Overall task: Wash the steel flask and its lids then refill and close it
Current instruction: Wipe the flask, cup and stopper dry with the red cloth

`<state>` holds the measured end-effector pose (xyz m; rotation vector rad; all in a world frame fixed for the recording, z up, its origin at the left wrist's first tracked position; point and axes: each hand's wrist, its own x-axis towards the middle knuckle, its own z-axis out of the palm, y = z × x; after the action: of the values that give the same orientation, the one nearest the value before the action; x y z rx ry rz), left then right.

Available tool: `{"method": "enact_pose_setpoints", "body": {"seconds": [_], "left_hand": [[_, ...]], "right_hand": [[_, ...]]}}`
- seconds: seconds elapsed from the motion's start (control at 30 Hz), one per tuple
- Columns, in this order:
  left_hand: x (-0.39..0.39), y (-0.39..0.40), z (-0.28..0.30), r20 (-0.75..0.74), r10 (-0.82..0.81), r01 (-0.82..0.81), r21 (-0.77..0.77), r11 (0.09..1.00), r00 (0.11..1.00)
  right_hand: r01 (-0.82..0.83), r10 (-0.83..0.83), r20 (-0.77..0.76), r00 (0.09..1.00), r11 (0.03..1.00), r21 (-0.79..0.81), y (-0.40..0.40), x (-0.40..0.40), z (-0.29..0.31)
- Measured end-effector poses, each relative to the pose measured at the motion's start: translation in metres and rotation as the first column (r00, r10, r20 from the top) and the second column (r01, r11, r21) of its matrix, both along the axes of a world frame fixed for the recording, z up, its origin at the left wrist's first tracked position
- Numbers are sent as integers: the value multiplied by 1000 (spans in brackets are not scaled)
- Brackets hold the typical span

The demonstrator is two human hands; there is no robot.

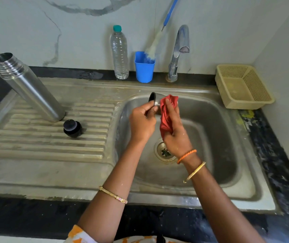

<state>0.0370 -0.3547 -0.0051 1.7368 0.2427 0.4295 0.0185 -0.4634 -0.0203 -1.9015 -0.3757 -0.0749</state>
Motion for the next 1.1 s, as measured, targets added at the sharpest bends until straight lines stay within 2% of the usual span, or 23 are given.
{"method": "enact_pose_setpoints", "body": {"seconds": [0.1, 0.17, 0.23, 0.37, 0.43, 0.5, 0.57, 0.63, 0.73, 0.87, 1.0, 1.1], "left_hand": [[-8, 3, -2, 113, -108, 66, 328, 942, 988], [-16, 3, -5, 130, -210, 139, 415, 899, 969], [-20, 3, -8, 152, -260, 166, 455, 875, 953], [-21, 10, -17, 183, -288, 175, 467, 867, 940], [-26, 10, -20, 214, -303, 195, 414, 889, 929], [-33, 8, -24, 256, -319, 215, 363, 907, 912], [-36, 7, -27, 294, -320, 207, 357, 911, 901], [-35, 8, -29, 317, -333, 183, 421, 888, 888], [-26, 15, -30, 353, -391, 107, 611, 784, 850], [-15, 24, -25, 301, -401, -34, 833, 552, 865], [-15, 60, -22, 162, -229, -68, 927, 369, 960], [-23, 104, -20, 115, -24, -102, 944, 315, 993]], "right_hand": [[22, -20, 42, 999, 998, -65, -12, 10, 5], [-17, 32, 116, 993, 992, -127, -22, 23, 10], [-90, 104, 88, 991, 984, -154, -27, 34, 17], [-225, 205, -242, 948, 973, -57, -40, 49, 37], [-256, 219, -384, 897, 965, -47, -51, 58, 36], [-291, 277, -487, 829, 956, 48, -59, 61, 28], [-250, 302, -600, 741, 953, 171, -60, 58, 18], [-209, 297, -659, 691, 955, 211, -59, 52, 9], [-159, 362, -702, 613, 927, 339, -53, 39, -5], [-31, 378, -729, 571, 897, 440, -50, 29, -18], [174, 274, -762, 587, 877, 449, -47, 23, -28], [224, 134, -789, 600, 918, 327, -33, 21, -28]]}}
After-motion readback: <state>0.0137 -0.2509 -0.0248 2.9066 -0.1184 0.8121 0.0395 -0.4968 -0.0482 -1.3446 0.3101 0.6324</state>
